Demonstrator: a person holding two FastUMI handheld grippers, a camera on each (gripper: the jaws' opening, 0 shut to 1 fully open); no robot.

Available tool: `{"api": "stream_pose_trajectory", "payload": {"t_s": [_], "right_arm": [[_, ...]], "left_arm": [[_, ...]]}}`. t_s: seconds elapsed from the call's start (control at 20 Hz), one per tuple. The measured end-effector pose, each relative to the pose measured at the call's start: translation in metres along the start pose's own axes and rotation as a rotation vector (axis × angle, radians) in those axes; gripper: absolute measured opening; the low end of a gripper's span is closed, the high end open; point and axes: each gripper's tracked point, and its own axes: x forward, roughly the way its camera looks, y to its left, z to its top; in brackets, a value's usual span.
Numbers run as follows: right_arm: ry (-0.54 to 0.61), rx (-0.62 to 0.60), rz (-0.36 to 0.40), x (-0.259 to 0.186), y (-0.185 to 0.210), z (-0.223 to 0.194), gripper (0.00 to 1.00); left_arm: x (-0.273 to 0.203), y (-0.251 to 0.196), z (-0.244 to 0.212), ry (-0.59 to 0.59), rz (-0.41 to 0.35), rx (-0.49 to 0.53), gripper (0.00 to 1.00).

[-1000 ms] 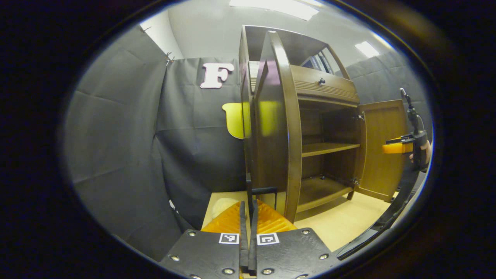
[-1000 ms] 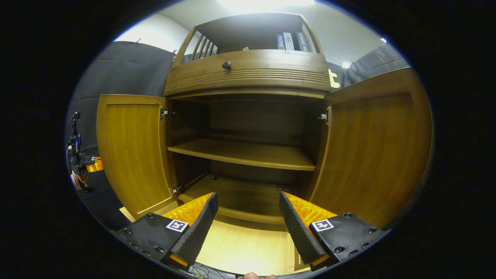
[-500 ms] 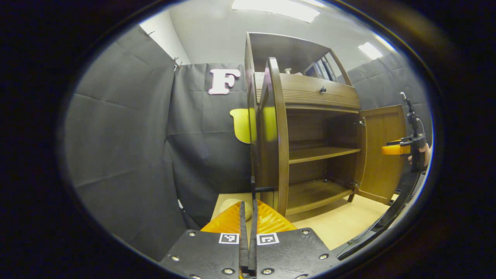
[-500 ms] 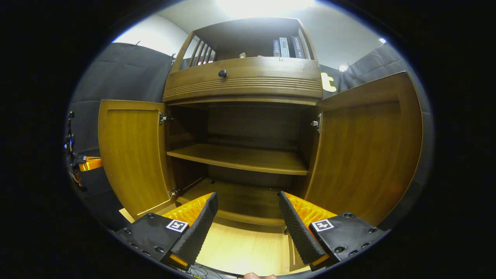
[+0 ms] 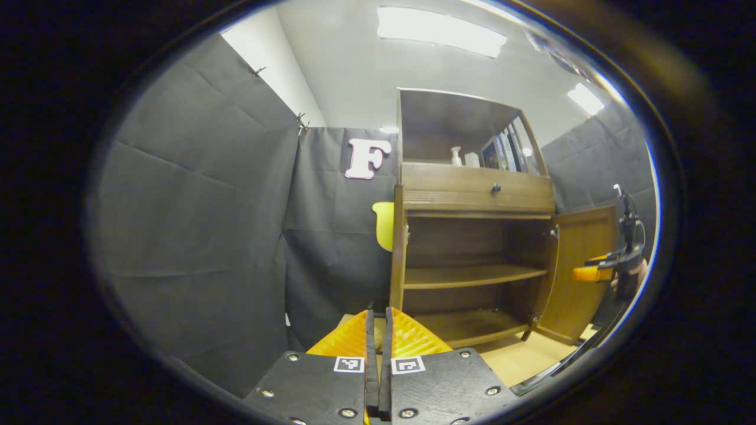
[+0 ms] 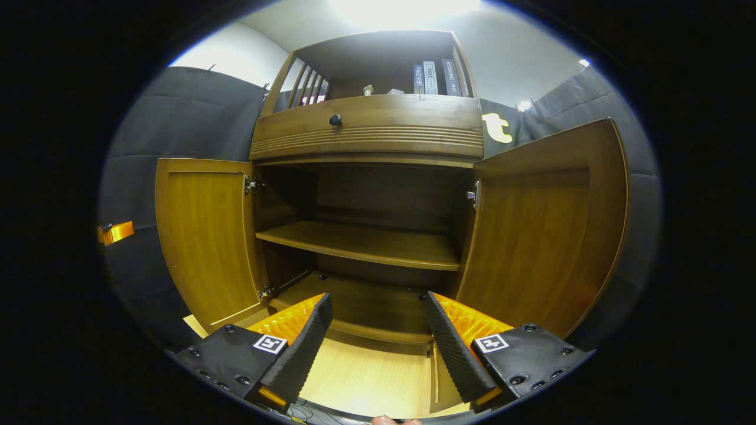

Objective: Open the right door of the double-door shoe cabinet with the right hand, and open the left door with the left hand.

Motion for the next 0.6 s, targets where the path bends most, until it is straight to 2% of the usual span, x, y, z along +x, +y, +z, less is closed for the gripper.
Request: {"api": "stream_pose_trajectory", "payload": {"t_s": [0.15,0.2,0.3,0.45,0.6], "right_arm": [[-0.017,0.004,0.018,-0.004,0.000,0.004,0.96],[-0.018,-0.001,0.019,-0.004,-0.001,0.003,0.96],[-0.010,0.005,0.036,-0.005,0.002,0.000,0.96],[-0.004,0.017,0.063,-0.010,0.005,-0.003,0.96],[0.000,-0.002,0.084,-0.014,0.009,-0.005,0.96]], "left_arm": [[0.002,-0.039,0.006,-0.014,-0.033,-0.047,0.31],[0.005,-0.050,0.005,-0.011,-0.033,-0.035,0.31],[0.015,-0.068,-0.001,0.017,-0.020,-0.010,0.58],[0.027,-0.114,-0.015,0.043,-0.054,0.006,0.98],[0.042,-0.148,-0.029,0.050,-0.071,-0.035,0.98]]}}
